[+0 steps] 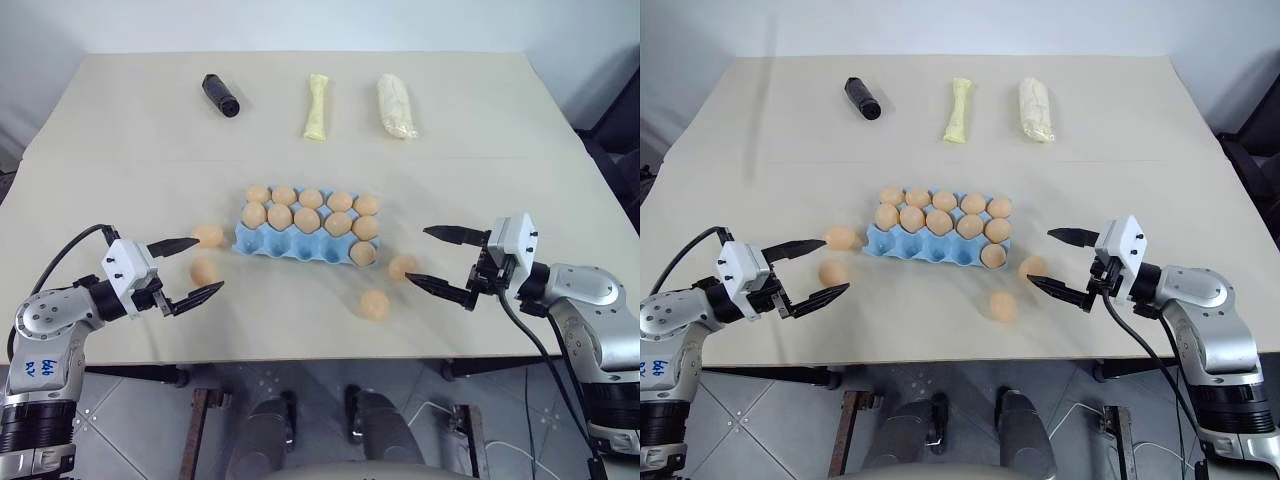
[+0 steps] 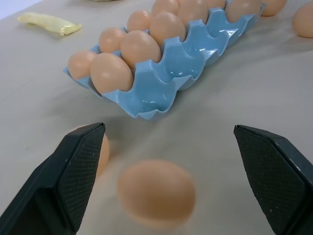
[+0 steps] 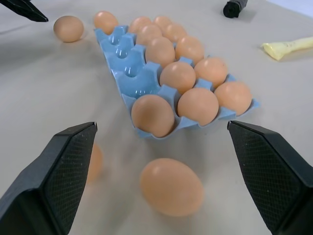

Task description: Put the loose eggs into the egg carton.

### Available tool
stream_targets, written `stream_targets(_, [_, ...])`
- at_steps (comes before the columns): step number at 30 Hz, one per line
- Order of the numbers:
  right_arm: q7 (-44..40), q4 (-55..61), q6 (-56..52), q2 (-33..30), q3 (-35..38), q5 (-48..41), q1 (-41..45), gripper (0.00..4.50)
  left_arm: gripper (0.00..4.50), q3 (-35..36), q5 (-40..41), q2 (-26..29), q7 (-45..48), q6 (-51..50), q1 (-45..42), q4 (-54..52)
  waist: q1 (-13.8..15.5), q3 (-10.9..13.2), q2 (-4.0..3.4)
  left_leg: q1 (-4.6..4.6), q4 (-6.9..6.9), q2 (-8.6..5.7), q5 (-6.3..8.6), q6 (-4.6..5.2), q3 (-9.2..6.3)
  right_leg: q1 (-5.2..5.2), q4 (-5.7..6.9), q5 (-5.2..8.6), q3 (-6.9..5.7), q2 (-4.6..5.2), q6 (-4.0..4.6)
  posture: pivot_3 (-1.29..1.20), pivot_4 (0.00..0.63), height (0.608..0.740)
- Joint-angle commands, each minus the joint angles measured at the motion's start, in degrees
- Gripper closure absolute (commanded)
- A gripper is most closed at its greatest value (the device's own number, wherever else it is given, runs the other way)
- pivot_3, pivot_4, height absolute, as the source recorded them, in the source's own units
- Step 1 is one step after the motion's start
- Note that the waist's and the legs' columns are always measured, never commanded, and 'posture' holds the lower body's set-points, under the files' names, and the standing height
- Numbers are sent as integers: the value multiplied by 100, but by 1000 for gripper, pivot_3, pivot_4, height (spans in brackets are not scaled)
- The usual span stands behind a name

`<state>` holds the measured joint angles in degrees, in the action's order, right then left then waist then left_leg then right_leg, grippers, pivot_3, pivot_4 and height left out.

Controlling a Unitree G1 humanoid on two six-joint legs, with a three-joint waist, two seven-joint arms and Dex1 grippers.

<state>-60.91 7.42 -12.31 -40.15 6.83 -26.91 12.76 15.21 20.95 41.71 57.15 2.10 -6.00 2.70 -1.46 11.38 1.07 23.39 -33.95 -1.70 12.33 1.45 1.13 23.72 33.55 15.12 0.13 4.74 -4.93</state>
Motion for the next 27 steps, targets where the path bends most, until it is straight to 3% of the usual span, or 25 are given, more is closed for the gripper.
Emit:
stream_targets(1, [-11,102,96,3,81,-49,36,0,9,30,0,74,-3,29,34,-184,-1,0,0,0,0,0,0,0,0,0,0,0,0,0,1,0,150,740])
stream_targets(5, [-163,-27,70,-155,162,-40,-48,0,9,-23,439,3,247,-250,-30,-481,0,0,0,-4,-1,2,0,0,6,-1,1,1,3,0,2,0,150,740])
stream_targets(12, [-653,-1079,420,-325,-239,475,359,0,9,-656,338,-7,696,-277,-110,-853,-7,0,0,-9,-4,3,2,4,19,-2,2,6,7,1,12,0,150,740])
stream_targets(19, [-901,-2567,1110,38,-686,996,1269,0,9,-1113,241,-62,846,-222,-250,-855,-16,0,0,-21,-18,16,2,6,48,-1,21,-1,12,-4,16,0,150,740])
stream_targets(27, [-1169,-3399,1543,477,-1057,1286,1731,0,9,-1039,247,-28,751,-192,-226,-833,-14,0,0,-21,-28,24,6,6,58,2,30,-30,5,-4,-34,0,150,740])
